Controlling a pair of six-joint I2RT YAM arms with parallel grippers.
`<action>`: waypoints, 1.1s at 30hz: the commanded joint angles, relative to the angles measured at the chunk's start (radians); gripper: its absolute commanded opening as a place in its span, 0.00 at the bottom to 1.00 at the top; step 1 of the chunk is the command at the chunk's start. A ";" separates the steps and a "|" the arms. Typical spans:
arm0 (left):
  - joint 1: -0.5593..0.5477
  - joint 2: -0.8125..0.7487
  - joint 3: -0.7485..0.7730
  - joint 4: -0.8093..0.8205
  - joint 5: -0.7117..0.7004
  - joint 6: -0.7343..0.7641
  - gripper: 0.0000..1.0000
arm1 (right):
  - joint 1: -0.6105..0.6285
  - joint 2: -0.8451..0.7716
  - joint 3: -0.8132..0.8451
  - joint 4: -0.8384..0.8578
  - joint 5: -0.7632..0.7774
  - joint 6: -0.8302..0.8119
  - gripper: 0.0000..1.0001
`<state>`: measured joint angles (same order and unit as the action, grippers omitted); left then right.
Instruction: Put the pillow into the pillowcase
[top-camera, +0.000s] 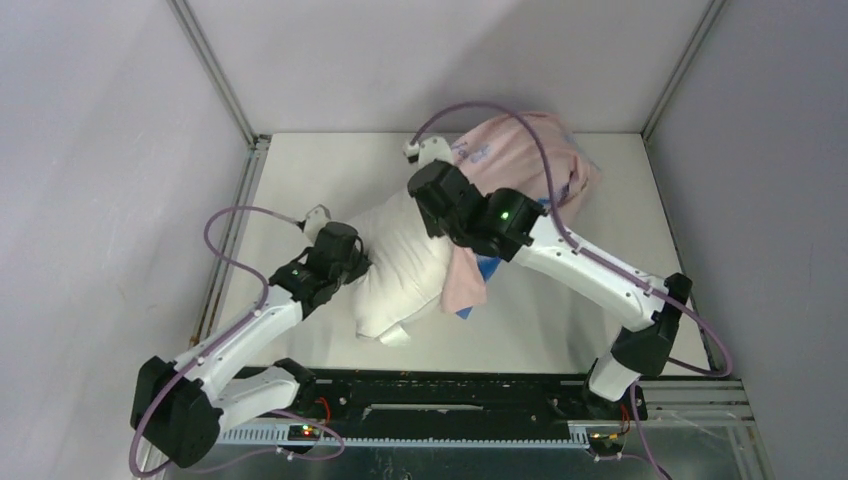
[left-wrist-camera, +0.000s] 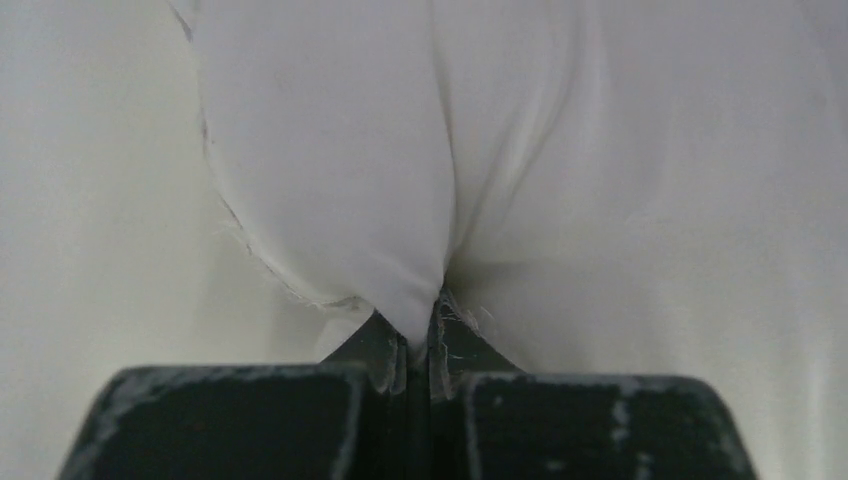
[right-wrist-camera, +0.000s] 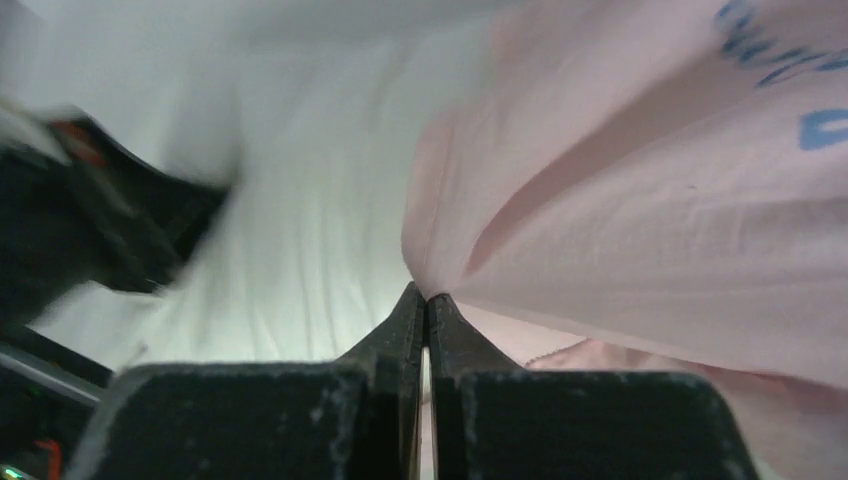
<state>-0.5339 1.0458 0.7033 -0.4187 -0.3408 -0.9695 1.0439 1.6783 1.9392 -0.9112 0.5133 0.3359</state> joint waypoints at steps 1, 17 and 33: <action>-0.004 -0.103 0.156 0.076 0.020 0.001 0.00 | -0.036 -0.053 -0.325 0.168 -0.124 0.104 0.00; -0.046 -0.015 -0.026 0.170 0.032 -0.063 0.00 | 0.024 -0.081 -0.229 0.133 -0.194 0.061 0.00; -0.026 -0.084 -0.092 0.158 0.027 -0.035 0.00 | -0.088 -0.015 -0.149 -0.003 0.016 -0.090 0.81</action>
<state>-0.5579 0.9859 0.6338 -0.2634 -0.3447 -1.0122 1.0229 1.6291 1.7214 -0.9009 0.3946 0.3099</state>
